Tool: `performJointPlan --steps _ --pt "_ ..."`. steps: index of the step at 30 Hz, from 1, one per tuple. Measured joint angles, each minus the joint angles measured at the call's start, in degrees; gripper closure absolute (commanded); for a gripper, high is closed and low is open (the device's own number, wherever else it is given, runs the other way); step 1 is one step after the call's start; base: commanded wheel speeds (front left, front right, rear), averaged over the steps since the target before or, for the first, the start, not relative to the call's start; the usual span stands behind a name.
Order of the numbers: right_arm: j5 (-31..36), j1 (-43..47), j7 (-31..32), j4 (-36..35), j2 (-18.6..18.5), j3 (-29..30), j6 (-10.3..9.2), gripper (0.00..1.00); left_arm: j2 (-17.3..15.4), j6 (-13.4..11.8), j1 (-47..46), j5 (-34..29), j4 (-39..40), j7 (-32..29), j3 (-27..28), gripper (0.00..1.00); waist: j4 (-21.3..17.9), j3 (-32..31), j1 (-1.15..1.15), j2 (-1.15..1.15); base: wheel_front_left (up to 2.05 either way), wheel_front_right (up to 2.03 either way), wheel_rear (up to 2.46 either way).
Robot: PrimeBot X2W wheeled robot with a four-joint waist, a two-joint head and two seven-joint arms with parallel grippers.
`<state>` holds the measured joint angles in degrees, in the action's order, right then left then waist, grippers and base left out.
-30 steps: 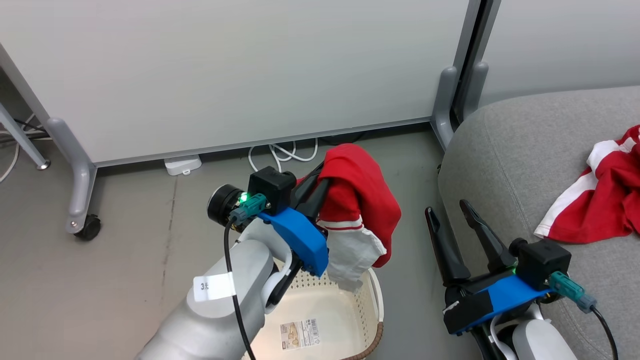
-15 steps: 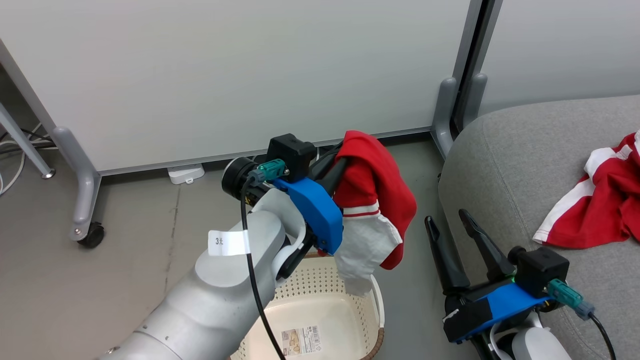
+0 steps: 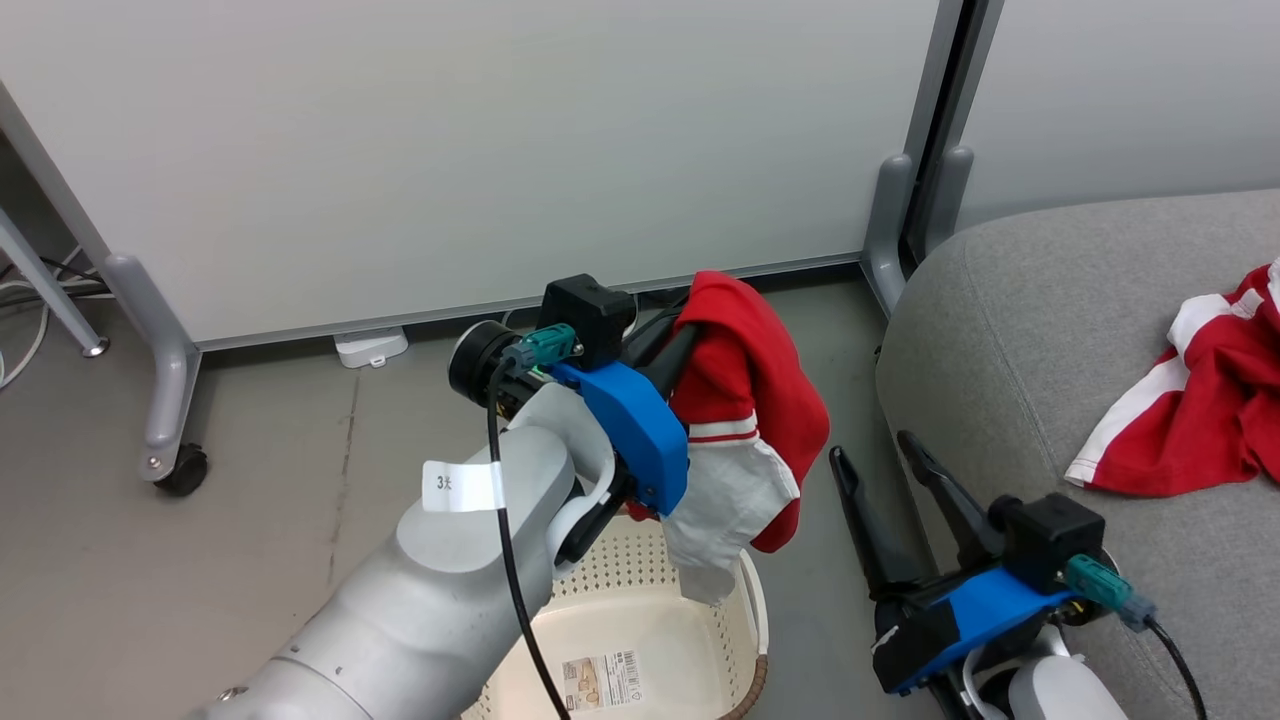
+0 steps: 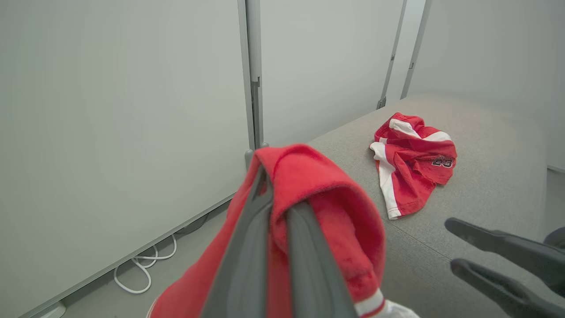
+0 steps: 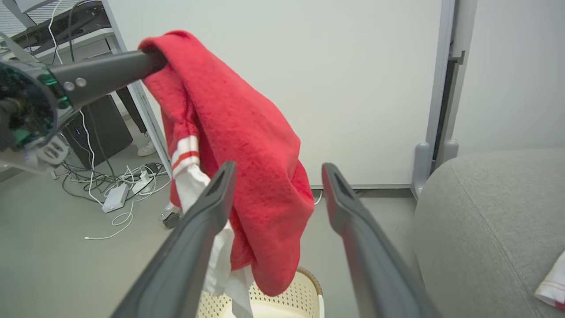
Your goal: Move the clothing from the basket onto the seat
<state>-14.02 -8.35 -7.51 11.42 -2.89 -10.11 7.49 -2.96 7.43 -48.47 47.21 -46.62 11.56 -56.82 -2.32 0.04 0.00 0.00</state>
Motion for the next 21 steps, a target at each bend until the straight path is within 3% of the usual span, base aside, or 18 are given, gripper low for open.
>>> performJointPlan --steps 10,21 --pt "1.8 -6.2 2.2 6.0 0.0 -3.9 0.00 0.00 0.1 0.0 -1.1 1.7 -0.4 1.0 -2.1 1.00 0.7 1.1 0.00 0.00 0.00 0.00 0.00" --pt "1.3 -17.0 1.1 18.9 0.0 -8.2 0.00 0.00 0.0 0.0 -2.5 3.3 -0.1 1.7 -4.3 1.00 1.6 3.1 0.00 0.00 0.00 0.00 0.00"
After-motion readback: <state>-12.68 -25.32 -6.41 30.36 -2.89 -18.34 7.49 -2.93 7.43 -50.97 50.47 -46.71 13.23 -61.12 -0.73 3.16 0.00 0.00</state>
